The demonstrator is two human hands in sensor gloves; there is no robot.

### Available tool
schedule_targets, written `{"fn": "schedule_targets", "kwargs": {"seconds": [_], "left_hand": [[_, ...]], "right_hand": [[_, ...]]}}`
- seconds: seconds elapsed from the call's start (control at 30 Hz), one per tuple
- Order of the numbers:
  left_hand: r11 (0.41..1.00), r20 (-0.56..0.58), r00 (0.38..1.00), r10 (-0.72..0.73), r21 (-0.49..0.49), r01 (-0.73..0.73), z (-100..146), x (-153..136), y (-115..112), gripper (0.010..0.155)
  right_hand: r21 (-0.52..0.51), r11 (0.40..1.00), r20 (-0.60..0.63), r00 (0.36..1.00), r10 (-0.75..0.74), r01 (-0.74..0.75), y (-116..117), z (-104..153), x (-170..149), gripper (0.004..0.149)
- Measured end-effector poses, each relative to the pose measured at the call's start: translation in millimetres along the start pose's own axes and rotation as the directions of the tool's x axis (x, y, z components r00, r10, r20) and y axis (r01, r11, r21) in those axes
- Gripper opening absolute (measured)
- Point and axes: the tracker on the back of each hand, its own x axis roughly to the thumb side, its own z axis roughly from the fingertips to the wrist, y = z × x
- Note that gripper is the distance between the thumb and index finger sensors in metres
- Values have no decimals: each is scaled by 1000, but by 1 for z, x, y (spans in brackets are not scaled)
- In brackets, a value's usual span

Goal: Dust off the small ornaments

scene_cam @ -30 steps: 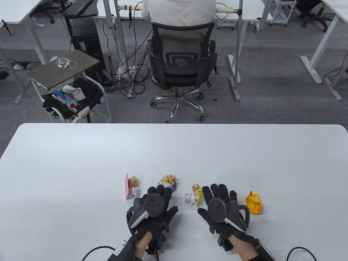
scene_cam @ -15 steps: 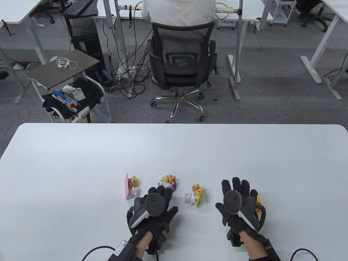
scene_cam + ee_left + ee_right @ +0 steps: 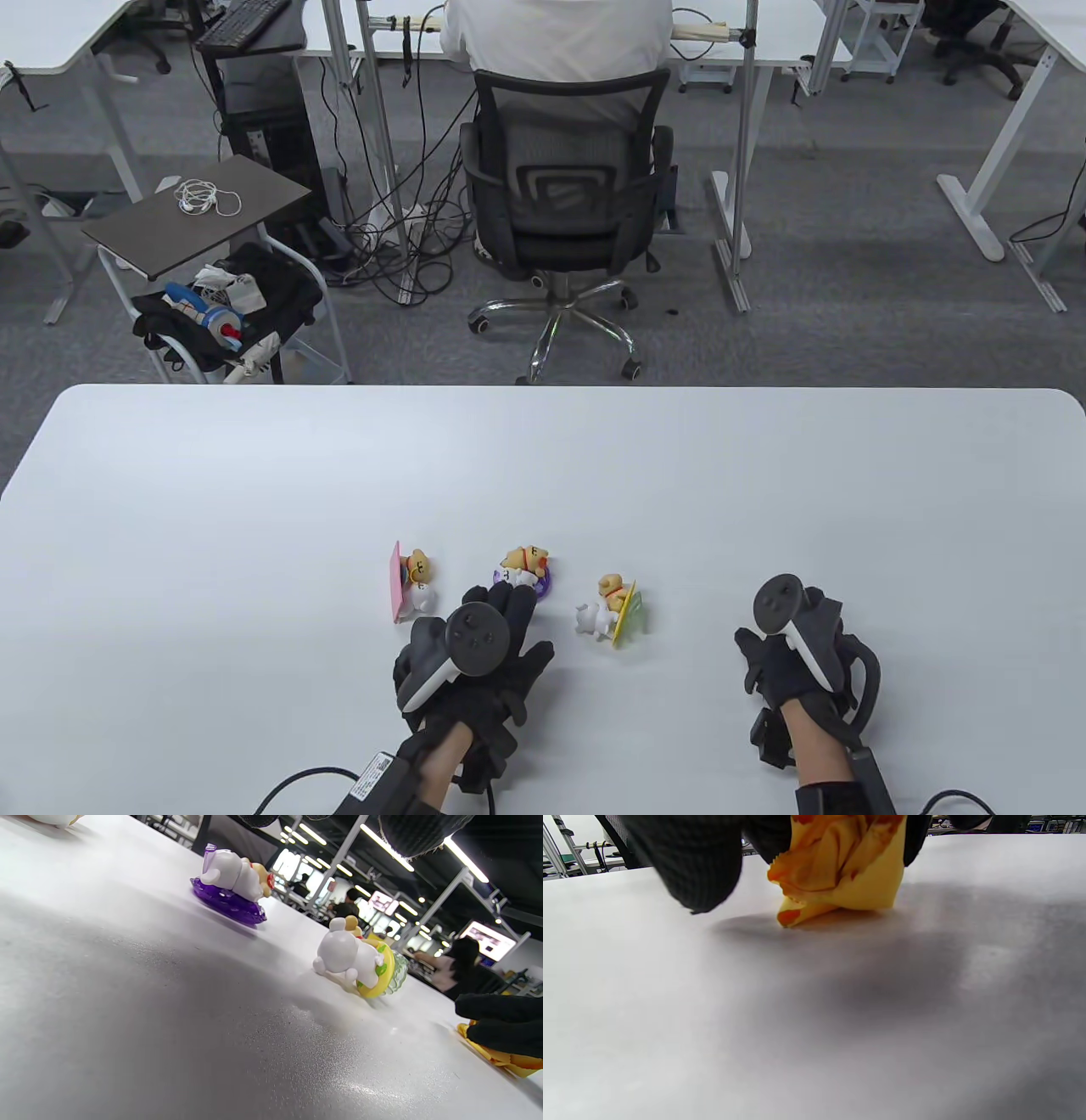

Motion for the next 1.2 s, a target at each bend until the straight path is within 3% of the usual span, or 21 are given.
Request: {"fn": "schedule_targets", "kwargs": {"seconds": [0.3,0.57,0.73,0.9,1.03,1.2], "left_hand": [[1000,-3,1000,4,-7,-4,0,1,-1,74],[1000,-9,1000,11,-4,-11,0,0,1,74],[1000,-4,1000,26,3,-26,0,2,3,73],[999,20,999,26,18,-26,0,10,5,73],[999,26,1000,4,32,-5,-1,16,6,73],[999,39,999,12,46,-14,-1,22,6,73]], "right_hand": [[-99,995,10,999,31,-30,2,-2,5,58],[-126,992,45,999,28,-22,-5,0,7,48],[-169,984,194,981,-27,60,-25,22,24,49],[-232,966,408,913,-13,117,-40,53,50,49],[-245,962,541,840,36,117,-33,62,69,50],[-264,962,624,774,110,76,-21,74,86,50]]}}
